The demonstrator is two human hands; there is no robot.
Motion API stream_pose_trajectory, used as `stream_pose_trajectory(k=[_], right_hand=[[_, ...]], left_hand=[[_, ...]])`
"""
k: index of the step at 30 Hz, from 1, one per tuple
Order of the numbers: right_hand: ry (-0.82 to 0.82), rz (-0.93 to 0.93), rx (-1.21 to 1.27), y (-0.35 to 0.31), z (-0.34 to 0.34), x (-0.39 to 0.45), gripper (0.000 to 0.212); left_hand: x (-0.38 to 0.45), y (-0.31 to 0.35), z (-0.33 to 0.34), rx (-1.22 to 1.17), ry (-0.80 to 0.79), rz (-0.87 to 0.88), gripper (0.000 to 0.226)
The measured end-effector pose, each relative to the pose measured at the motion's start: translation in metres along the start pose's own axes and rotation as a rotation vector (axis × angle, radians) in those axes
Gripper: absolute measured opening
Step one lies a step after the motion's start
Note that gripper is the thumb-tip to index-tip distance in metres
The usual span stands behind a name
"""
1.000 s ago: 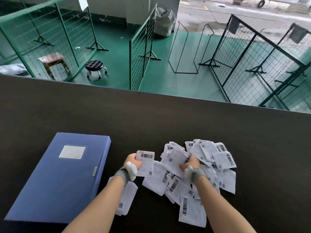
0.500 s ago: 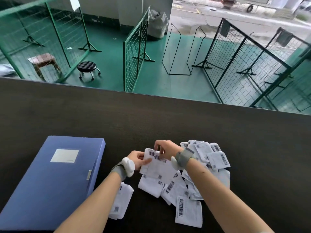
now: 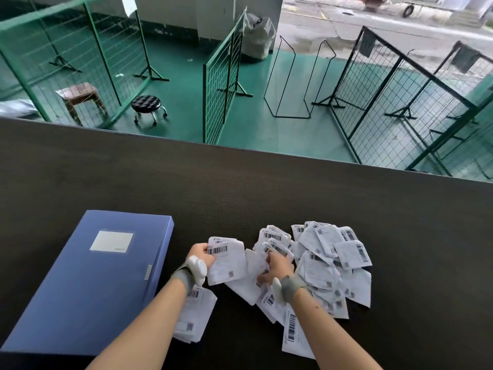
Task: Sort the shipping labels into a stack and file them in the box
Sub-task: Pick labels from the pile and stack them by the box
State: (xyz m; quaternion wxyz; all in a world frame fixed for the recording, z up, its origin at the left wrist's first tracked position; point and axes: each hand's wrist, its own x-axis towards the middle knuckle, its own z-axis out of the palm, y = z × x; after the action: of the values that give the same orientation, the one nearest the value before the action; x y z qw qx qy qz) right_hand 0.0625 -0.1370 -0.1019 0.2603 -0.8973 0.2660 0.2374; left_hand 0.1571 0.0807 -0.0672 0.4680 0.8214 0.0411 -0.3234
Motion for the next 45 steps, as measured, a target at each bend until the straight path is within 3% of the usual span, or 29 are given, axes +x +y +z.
stream_pose_trajectory(k=[4, 8, 13, 17, 21, 24, 26, 29, 32, 36, 39, 43, 45], right_hand=[[0.095, -0.014, 0.238, -0.005, -0.026, 0.002, 0.007], [0.138, -0.143, 0.378, -0.01, -0.066, 0.0, 0.012], [-0.079, -0.403, -0.148, -0.044, -0.105, -0.006, 0.027], [-0.091, -0.53, -0.315, -0.076, -0.1, -0.003, 0.034], [-0.073, -0.529, -0.435, -0.088, -0.106, -0.001, 0.046], [-0.155, -0.506, -0.378, -0.086, -0.114, -0.005, 0.039], [-0.221, -0.508, -0.314, -0.086, -0.113, -0.01, 0.035], [-0.13, -0.498, -0.179, -0.081, -0.104, -0.01, 0.026], [-0.087, -0.495, 0.001, -0.078, -0.09, -0.014, 0.037], [0.084, -0.474, 0.132, -0.072, -0.082, -0.015, 0.035], [0.194, -0.307, 0.183, -0.045, -0.082, -0.008, 0.031], [-0.233, -0.049, -0.017, 0.003, -0.059, -0.024, 0.054], [-0.25, -0.048, -0.198, 0.019, -0.046, -0.028, 0.064]], left_hand=[[0.005, -0.001, -0.01, 0.007, 0.026, -0.003, 0.024], [0.008, -0.004, -0.013, 0.003, -0.004, -0.026, 0.026], [0.005, 0.011, -0.004, -0.035, -0.166, 0.019, 0.028], [-0.002, 0.028, 0.007, -0.07, -0.289, 0.056, 0.025], [0.005, 0.022, -0.002, 0.11, -0.176, 0.08, 0.008], [0.005, 0.021, -0.008, 0.099, -0.147, 0.057, 0.011], [0.0, 0.027, -0.003, -0.009, -0.24, 0.08, 0.023], [-0.011, 0.039, 0.011, -0.252, -0.417, 0.076, 0.023], [-0.017, 0.046, 0.016, -0.213, -0.464, 0.111, 0.026], [-0.013, 0.043, 0.017, -0.12, -0.392, 0.151, 0.021], [-0.003, 0.033, 0.014, -0.016, -0.19, 0.148, 0.023], [0.006, 0.015, 0.004, 0.05, -0.031, 0.083, 0.021], [0.006, 0.011, 0.003, 0.063, -0.013, 0.072, 0.023]])
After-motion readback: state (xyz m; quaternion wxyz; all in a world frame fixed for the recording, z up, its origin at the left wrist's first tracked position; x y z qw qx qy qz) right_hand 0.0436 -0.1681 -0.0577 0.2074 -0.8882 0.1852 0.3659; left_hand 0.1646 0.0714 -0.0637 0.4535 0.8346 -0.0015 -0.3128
